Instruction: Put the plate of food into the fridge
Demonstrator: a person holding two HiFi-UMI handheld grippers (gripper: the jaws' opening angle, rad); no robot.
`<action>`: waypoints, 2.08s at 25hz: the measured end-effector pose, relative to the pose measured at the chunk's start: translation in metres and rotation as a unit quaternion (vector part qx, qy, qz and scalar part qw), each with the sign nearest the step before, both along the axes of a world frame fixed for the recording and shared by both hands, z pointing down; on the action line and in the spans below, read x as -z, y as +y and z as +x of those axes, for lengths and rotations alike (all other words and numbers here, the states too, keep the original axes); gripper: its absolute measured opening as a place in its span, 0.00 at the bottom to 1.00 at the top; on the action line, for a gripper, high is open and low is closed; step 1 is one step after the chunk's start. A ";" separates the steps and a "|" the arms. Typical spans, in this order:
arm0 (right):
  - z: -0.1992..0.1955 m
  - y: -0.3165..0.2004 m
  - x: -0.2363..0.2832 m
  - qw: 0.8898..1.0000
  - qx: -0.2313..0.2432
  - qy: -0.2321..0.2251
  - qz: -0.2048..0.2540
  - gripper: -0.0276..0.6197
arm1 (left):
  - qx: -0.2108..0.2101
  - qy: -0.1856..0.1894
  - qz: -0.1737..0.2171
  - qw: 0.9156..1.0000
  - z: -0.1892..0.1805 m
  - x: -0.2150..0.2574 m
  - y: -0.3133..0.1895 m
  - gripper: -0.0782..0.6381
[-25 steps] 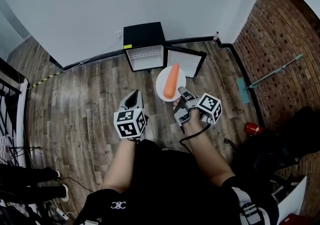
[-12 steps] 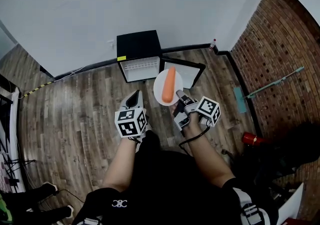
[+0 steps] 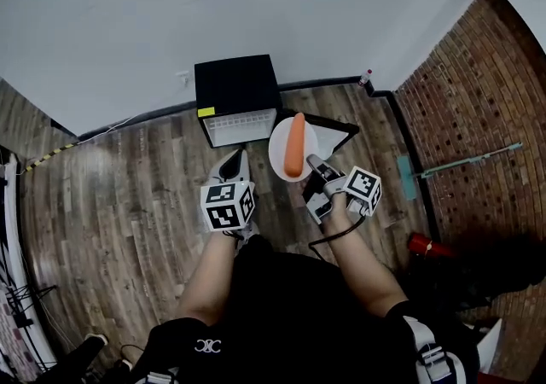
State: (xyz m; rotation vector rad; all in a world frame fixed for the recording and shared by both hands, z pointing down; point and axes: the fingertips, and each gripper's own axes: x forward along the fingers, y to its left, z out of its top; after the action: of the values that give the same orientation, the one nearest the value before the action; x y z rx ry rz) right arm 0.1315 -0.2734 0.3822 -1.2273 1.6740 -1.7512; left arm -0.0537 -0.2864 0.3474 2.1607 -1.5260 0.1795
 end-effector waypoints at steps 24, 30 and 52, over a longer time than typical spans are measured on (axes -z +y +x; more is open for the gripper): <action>-0.023 -0.114 -0.094 0.995 0.051 0.057 -0.057 0.10 | -0.022 0.001 -0.089 0.996 -0.017 -0.084 -0.109 0.10; -0.017 -0.137 -0.161 0.994 0.070 0.058 -0.056 0.10 | -0.029 -0.005 -0.089 0.996 -0.008 -0.132 -0.134 0.10; -0.064 -0.300 -0.566 0.998 0.054 0.022 -0.017 0.10 | 0.047 0.002 -0.020 0.999 -0.032 -0.512 -0.244 0.10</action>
State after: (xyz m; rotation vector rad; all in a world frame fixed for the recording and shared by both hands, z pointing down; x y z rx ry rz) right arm 0.0670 -0.5736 0.9485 -1.2196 1.7716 -1.8352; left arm -0.0852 -0.5308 0.8598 2.0525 -1.6038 0.1715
